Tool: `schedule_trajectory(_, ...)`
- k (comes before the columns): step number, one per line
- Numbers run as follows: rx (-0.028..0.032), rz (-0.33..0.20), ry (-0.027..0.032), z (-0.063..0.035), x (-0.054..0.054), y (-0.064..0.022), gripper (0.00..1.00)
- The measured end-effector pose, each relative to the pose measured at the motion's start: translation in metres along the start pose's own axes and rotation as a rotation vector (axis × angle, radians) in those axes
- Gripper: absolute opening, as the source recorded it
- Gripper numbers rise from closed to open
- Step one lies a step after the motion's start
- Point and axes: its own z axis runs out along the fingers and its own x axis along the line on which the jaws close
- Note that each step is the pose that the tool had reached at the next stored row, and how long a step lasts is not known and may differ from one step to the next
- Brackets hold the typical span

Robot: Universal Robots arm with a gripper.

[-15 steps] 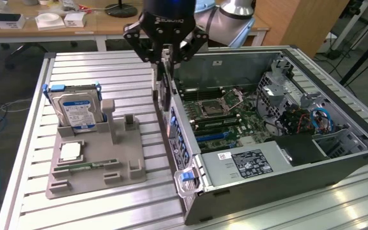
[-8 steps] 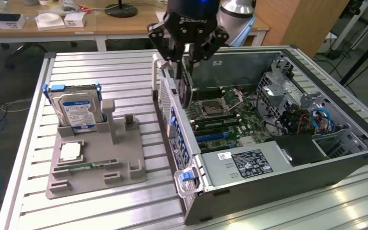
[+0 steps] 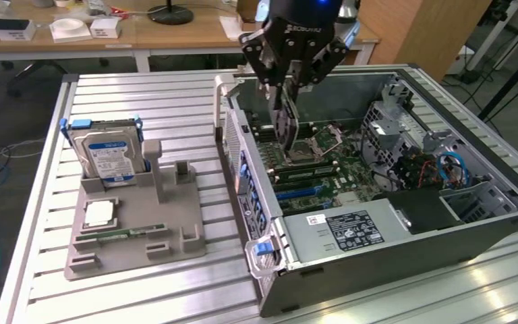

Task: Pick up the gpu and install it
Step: 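Pick up the gpu and move the gpu toward the slot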

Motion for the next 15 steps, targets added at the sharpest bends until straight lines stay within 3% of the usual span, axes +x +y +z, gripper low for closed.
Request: schedule_trajectory(15, -0.0002, 0.000, 0.0030, -0.0004, -0.068, 0.0053, 0.26)
